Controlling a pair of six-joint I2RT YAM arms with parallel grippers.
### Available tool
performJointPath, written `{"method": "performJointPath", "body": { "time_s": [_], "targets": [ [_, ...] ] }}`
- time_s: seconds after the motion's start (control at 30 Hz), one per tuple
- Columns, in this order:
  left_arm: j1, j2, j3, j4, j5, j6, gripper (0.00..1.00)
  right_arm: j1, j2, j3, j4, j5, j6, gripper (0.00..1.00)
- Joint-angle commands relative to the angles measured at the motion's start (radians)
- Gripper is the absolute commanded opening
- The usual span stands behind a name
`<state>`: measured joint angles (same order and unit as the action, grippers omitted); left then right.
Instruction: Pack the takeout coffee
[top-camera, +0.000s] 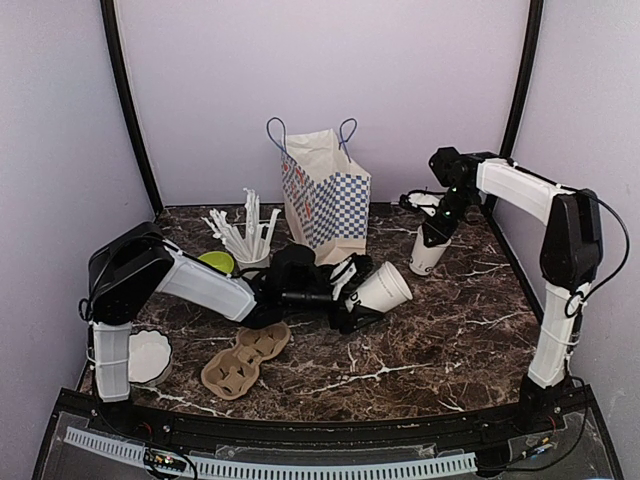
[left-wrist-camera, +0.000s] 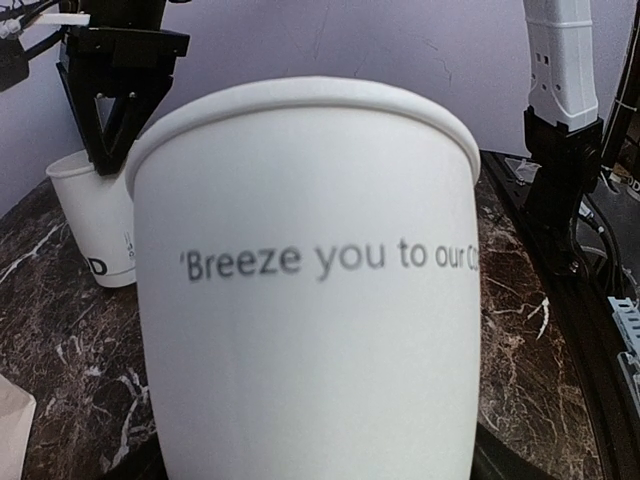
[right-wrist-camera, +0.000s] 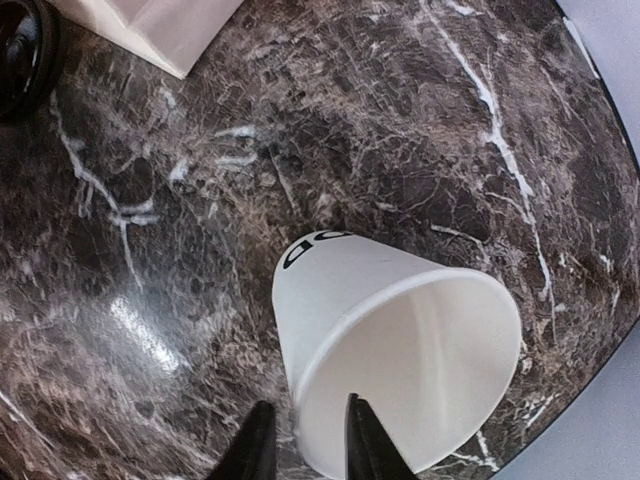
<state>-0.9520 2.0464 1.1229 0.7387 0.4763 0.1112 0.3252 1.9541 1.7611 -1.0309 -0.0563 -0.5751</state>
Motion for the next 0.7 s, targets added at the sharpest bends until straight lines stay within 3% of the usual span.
{"method": "performJointPath", "body": {
  "time_s": [0.0, 0.03, 0.2, 0.3, 0.4, 0.67],
  "targets": [
    [-0.002, -0.066, -0.031, 0.065, 0.019, -0.032, 0.77, -0.002, -0.035, 0.019, 0.017, -0.023, 0.031, 0.49],
    [-0.002, -0.069, -0.033, 0.067, 0.017, -0.033, 0.77, -0.002, -0.062, 0.016, 0.019, -0.034, 0.039, 0.53],
    [-0.002, -0.081, -0.034, 0.084, 0.010, -0.060, 0.77, -0.001, -0.219, -0.011, -0.026, -0.206, 0.051, 0.53],
    [-0.001, -0.081, -0.029, 0.105, 0.004, -0.096, 0.77, 0.002, -0.339, -0.075, -0.085, -0.490, -0.028, 0.51],
    [-0.001, -0.074, -0.021, 0.132, 0.003, -0.124, 0.77, 0.035, -0.434, -0.170, -0.101, -0.691, -0.057, 0.58],
    [-0.001, -0.065, -0.001, 0.187, 0.001, -0.196, 0.77, 0.230, -0.430, -0.317, -0.077, -0.569, -0.078, 0.61]
  ]
}}
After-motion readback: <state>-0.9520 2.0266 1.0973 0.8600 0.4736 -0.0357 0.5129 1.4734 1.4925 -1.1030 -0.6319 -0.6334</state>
